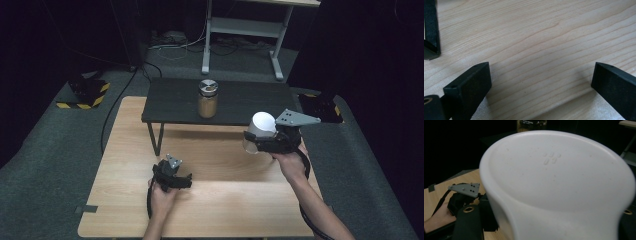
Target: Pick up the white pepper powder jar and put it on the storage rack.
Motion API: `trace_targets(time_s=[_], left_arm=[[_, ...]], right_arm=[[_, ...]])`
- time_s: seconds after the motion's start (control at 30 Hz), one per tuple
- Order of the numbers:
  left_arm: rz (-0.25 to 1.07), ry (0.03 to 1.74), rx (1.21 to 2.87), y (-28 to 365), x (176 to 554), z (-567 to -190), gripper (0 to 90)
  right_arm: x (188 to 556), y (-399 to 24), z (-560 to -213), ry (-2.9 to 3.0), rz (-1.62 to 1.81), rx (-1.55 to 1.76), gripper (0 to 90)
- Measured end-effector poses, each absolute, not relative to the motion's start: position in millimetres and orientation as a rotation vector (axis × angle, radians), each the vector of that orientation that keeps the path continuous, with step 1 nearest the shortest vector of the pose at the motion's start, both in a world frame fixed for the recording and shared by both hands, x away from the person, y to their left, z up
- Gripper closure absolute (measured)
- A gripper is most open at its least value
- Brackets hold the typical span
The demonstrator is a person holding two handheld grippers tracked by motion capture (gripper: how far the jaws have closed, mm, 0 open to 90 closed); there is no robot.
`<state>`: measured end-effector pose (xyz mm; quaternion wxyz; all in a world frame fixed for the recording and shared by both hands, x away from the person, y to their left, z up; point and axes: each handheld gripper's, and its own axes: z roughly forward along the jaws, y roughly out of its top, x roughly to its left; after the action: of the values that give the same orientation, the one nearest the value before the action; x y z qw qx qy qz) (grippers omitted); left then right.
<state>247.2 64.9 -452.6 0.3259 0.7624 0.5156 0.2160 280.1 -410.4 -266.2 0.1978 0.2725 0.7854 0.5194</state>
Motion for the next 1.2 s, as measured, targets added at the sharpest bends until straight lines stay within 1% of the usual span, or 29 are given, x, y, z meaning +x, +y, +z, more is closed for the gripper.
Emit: trace_targets(time_s=[0.6,1.2], left_arm=[[0.566,1.351,1.998,64.9,247.2,-452.6,2.7],[0.567,1.353,1.994,64.8,246.9,-452.9,2.9]], right_arm=[[304.0,-398.7,-235.5,2.179,1.428,0.77,30.4],[331.7,-384.8,-220.0,2.158,1.388,0.833,30.4]])
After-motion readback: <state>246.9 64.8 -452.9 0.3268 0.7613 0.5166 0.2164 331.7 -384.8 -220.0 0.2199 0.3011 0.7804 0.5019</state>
